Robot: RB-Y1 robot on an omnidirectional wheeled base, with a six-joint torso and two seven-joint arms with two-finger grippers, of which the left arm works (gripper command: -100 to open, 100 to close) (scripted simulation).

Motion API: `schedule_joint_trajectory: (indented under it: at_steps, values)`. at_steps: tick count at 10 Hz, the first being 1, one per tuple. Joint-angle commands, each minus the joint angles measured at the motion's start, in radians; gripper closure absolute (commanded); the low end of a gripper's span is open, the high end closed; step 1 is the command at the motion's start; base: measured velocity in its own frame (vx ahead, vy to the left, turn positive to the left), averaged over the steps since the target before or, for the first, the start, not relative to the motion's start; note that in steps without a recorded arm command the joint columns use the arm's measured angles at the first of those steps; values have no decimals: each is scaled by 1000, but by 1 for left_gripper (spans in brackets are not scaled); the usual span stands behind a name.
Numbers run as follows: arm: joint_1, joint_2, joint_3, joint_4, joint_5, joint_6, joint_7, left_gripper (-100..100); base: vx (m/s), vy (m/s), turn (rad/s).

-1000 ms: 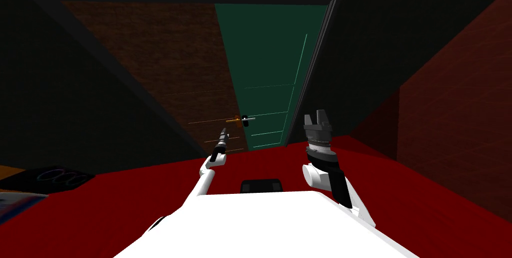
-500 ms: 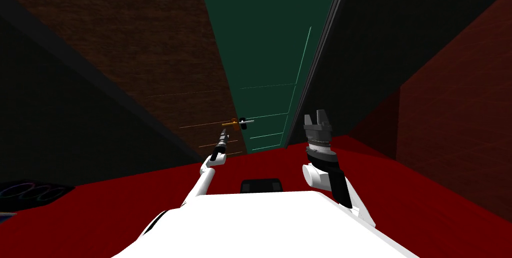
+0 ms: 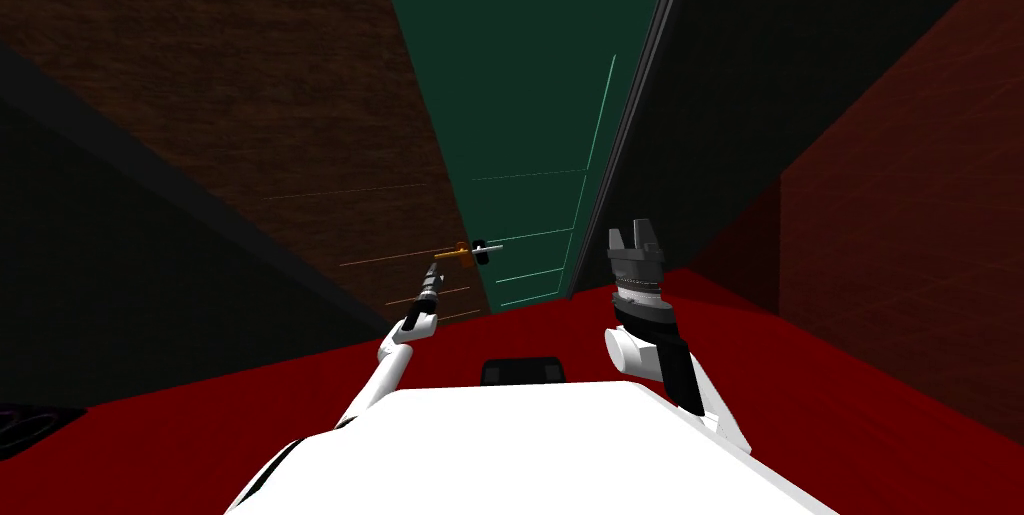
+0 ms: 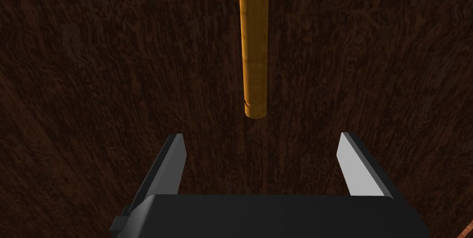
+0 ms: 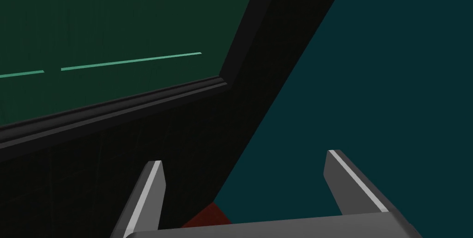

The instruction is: Pull the door open

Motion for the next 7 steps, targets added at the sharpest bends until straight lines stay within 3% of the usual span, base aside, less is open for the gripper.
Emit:
schedule_joint_trajectory:
  at_steps: [1,2,4,6,7]
  values:
    - [-5,22,10,29,7,-12,11,-100,91,-14,-58]
    - [3,51,24,48,17,-24,27,-100,126,-5,-177]
    - [7,73,32,64,24,-36,42,-100,151,35,-80]
    - [3,84,29,74,30,-48,56,-100,180,11,-162]
    - [-6,79,18,73,29,-52,60,-100,195,-84,-231]
